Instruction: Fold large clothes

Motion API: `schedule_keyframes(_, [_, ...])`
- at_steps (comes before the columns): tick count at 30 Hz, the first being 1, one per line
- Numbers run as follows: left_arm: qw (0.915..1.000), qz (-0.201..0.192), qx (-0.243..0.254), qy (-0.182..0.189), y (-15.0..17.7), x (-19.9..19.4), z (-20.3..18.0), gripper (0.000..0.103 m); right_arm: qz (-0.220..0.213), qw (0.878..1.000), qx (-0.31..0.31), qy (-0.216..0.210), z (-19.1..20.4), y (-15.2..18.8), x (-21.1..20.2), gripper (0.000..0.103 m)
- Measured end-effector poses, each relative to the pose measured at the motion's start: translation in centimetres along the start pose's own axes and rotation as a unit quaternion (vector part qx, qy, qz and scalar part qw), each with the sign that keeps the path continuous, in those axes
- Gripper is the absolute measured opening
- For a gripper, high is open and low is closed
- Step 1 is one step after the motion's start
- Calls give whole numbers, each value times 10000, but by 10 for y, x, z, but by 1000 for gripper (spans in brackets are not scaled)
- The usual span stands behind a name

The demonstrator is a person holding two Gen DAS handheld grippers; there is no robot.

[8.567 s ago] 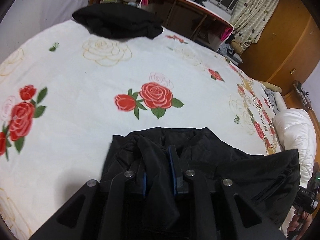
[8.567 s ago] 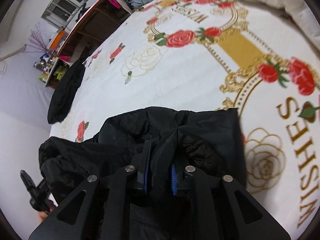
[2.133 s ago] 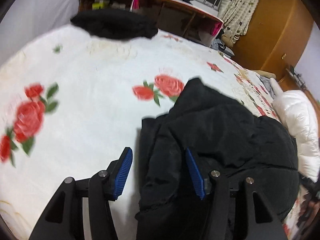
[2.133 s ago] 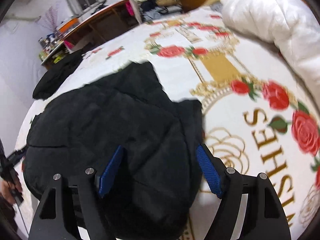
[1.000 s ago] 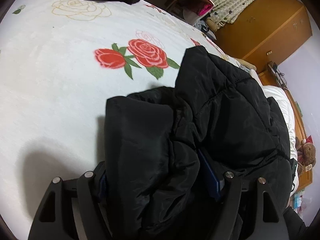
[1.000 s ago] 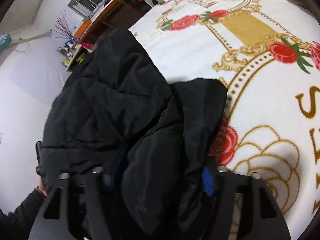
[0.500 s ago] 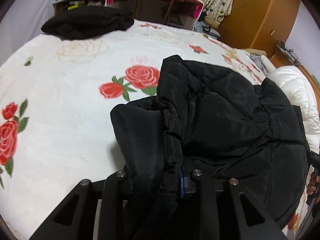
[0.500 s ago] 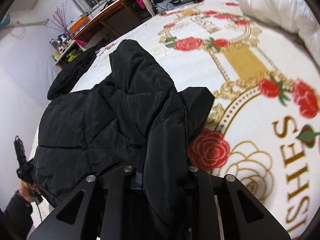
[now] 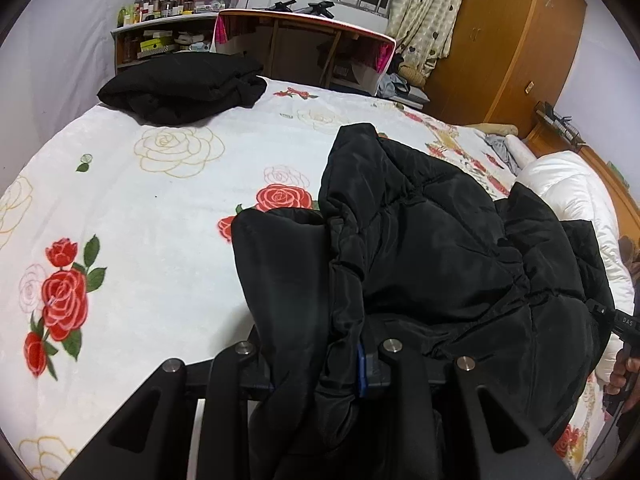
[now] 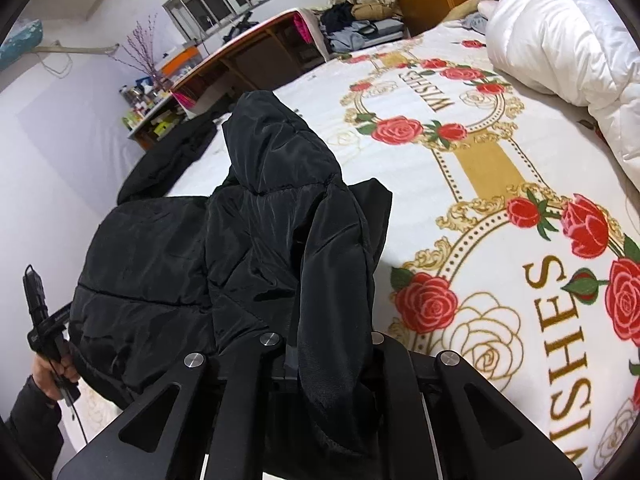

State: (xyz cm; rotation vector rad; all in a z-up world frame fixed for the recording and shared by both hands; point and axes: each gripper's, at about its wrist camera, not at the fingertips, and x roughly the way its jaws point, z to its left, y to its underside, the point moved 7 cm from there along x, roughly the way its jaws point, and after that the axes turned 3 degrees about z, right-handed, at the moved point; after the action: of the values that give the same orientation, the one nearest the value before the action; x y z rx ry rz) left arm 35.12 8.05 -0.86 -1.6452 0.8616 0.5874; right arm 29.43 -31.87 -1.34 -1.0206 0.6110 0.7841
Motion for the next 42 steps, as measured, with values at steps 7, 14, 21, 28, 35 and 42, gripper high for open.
schedule_keyframes(7, [9999,-85,-16,127,18,-34,-7,28,-145,9998,-74,-113,16,7,-44,8])
schedule_keyframes(14, [9995,-108,161,252,59,-65,-20,28,-230,9994,-221,-126,28,29,-89,7])
schedule_keyframes(21, [9981,363,-497,104,109,-38,23,28,286,9995,-158,-15,25,40,-34,16])
schedule_keyframes(28, [9947,577,-844,61,127,-6,48,29,672,9969,-296,269,4,27,33,64])
schedule_keyframes(35, [9958,563,-701,144,129,4,52,29,309,9866,712,-1435,-49,15,19,66])
schedule_keyframes(42, [9961,458,-727,194,130,6,55,30,782,9877,592,-1217,-58,39,50,71])
